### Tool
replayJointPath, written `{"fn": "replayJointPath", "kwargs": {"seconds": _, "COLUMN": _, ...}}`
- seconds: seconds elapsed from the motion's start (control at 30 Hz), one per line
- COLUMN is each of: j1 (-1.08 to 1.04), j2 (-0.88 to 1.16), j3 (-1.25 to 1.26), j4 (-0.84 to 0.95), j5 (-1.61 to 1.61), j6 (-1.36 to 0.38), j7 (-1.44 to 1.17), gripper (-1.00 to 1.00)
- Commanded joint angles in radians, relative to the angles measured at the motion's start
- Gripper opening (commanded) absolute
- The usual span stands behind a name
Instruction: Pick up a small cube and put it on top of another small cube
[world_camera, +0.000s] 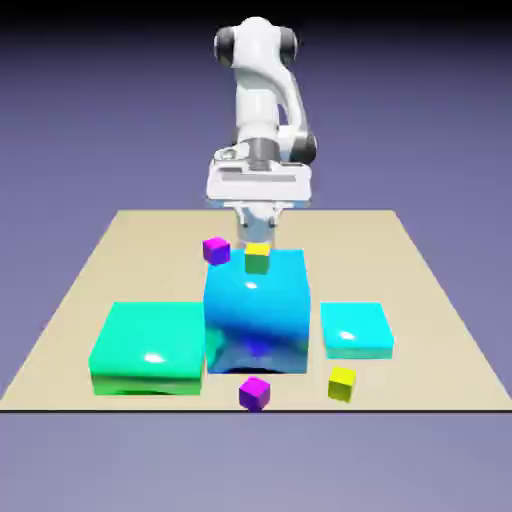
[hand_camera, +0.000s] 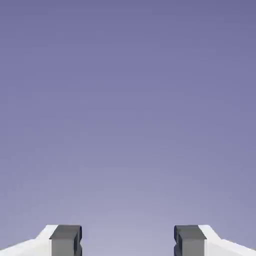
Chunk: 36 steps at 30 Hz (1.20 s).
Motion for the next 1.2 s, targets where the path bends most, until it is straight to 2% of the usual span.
{"fn": "replayJointPath", "kwargs": {"seconds": 0.0, "j1": -0.011, "j2": 0.036, "j3": 0.019, "j4": 0.028, "j5": -0.024, "j6": -0.037, "j7": -0.005, "gripper": 0.00}}
{"fn": "replayJointPath", "kwargs": {"seconds": 1.17, "j1": -0.392, "j2": 1.305, "j3": 0.674, "j4": 0.996, "j5": -0.857, "j6": -1.335, "j7": -0.180, "gripper": 0.00}}
